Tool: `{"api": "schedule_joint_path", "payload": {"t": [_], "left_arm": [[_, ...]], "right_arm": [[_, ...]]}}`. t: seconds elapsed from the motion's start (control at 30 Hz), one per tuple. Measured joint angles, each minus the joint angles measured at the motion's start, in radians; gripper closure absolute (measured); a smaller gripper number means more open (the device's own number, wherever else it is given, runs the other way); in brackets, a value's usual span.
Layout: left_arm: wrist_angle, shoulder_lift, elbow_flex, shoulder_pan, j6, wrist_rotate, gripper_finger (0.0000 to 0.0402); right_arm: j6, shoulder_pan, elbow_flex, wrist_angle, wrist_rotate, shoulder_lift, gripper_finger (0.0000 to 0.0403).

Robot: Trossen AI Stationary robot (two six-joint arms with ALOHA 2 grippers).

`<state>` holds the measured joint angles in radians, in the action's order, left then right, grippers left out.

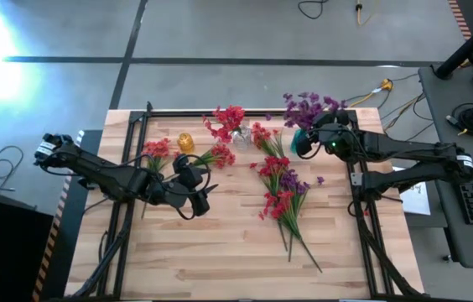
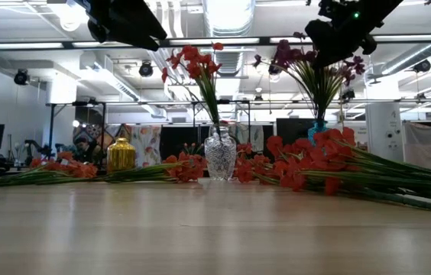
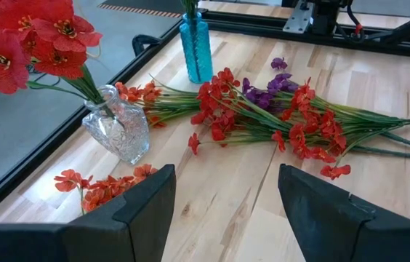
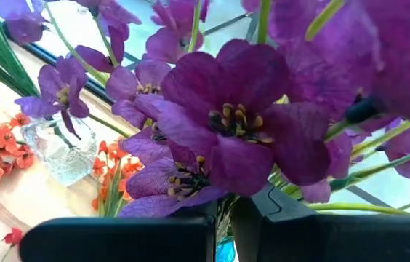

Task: Sort flowers into vase by color
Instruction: Put the purple flowers into the blue vase

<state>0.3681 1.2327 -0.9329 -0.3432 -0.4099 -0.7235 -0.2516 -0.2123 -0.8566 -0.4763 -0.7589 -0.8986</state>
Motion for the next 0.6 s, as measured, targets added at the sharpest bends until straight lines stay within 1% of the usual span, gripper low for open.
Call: {"api": "schedule_joint_path", "payload": {"t": [0.23,0.6], "left_arm": [[0.000,0.000,0.000,0.000,0.000,0.000,0.0173],[0.000,0.000,0.000,0.000,0.000,0.000,0.0173]], "right_arm": [[0.000,0.000,0.000,0.001,0.000,-0.011,0.0390],[0.000,0.000,0.000,0.002,-0.001,-0.070,0.0390]]}}
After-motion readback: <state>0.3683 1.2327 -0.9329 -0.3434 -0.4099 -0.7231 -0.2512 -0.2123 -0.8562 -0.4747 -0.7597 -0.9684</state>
